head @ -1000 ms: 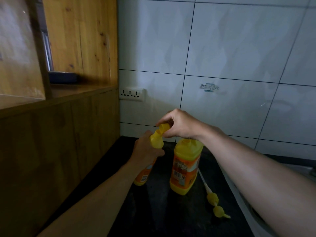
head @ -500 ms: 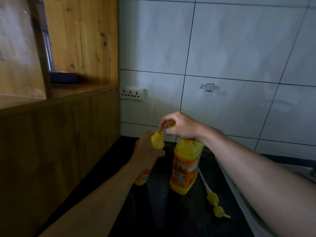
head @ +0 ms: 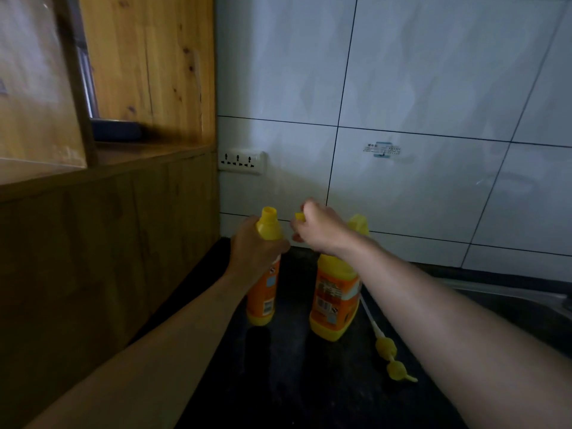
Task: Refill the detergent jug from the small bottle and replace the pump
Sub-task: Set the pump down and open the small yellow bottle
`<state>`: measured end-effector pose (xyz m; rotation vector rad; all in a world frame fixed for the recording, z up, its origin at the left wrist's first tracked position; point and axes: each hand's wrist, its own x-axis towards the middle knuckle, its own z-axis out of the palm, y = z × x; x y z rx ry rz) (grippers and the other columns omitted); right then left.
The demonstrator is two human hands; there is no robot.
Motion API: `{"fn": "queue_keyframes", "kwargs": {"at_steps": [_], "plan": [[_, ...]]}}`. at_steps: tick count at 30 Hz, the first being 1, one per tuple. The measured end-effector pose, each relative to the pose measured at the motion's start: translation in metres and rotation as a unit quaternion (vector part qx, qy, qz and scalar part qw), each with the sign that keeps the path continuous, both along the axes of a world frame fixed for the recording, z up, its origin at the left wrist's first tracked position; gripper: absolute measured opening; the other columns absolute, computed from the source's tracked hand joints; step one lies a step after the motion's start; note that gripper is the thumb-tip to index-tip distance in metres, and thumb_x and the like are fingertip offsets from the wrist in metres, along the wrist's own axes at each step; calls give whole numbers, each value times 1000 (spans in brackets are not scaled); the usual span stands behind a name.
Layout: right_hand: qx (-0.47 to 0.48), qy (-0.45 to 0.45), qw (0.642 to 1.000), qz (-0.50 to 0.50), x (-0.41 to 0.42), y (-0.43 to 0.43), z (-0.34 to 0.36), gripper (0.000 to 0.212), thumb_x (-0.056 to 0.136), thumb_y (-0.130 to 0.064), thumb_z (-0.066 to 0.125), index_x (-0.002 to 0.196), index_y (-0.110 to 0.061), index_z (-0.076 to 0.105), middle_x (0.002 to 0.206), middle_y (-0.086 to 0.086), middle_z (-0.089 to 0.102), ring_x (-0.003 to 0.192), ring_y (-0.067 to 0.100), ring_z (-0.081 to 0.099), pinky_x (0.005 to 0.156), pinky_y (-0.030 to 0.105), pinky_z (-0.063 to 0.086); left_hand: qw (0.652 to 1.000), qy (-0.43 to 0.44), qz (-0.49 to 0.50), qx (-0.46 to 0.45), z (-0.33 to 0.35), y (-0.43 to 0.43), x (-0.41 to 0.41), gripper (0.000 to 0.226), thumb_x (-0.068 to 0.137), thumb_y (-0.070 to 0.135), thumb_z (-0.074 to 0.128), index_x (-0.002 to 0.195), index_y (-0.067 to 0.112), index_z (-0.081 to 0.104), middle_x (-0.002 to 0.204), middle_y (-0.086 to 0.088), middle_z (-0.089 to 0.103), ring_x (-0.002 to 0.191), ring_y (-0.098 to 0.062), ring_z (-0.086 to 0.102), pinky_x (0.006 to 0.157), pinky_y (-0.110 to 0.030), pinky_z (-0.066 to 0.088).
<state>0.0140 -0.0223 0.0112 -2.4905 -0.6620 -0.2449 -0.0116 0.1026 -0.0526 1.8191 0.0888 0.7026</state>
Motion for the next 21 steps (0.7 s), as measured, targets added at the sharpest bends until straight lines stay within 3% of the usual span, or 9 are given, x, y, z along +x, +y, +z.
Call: {"fn": "queue_keyframes", "kwargs": {"at_steps": [2, 3, 6, 9, 11, 15, 21], "plan": [[-22, -3, 1000, -13, -8, 9, -9, 20, 98, -22, 46, 88, -4, 50, 76, 6, 48, 77, 28, 50, 49, 30, 29, 1000, -11, -7, -16, 0, 2, -5, 37, 61, 13, 80, 87, 0, 57, 80, -19, 64, 76, -34, 64, 67, -45, 55], [-25, 7, 999, -20, -10, 13, -15, 19, 98, -20, 46, 91, -3, 53, 79, 8, 52, 78, 28, 51, 50, 29, 31, 1000, -19, -7, -23, 0, 3, -6, 41, 58, 19, 79, 86, -1, 57, 79, -20, 64, 75, -35, 65, 67, -46, 54], [-42, 84, 995, -34, -12, 21, -33, 20, 94, -7, 52, 110, 3, 56, 111, 18, 62, 96, 30, 60, 69, 32, 46, 999, -32, 27, -21, 0, 9, -10, 44, 50, 23, 72, 83, -1, 56, 78, -23, 63, 73, -37, 64, 64, -46, 53], [-38, 187, 981, -38, -10, 30, -61, 52, 90, -5, 59, 135, 6, 35, 129, 22, 54, 112, 33, 56, 71, 30, 52, 998, -27, 49, -10, 1, 15, -10, 34, 53, 15, 74, 77, 3, 54, 74, -24, 62, 62, -32, 60, 57, -42, 49], [-37, 208, 976, -51, -9, 34, -82, 70, 90, -8, 60, 143, 6, 16, 137, 24, 45, 121, 36, 50, 84, 34, 50, 998, -29, 49, -3, 3, 16, -11, 30, 57, 7, 76, 72, 2, 51, 72, -28, 60, 59, -31, 56, 55, -40, 46], [-66, 189, 979, -20, -10, 33, -124, 40, 91, -15, 57, 127, -3, 43, 129, 21, 50, 116, 37, 50, 86, 40, 44, 998, -53, 46, -9, 9, 16, -11, 34, 50, 18, 69, 71, -4, 52, 73, -34, 59, 58, -33, 56, 51, -41, 46], [-100, 175, 979, 38, -10, 26, -151, 32, 86, -11, 64, 116, -5, 59, 124, 17, 57, 114, 35, 54, 86, 38, 46, 996, -60, 70, 5, 6, 13, -6, 32, 51, 20, 69, 71, 2, 51, 74, -29, 61, 59, -28, 55, 54, -42, 50]]}}
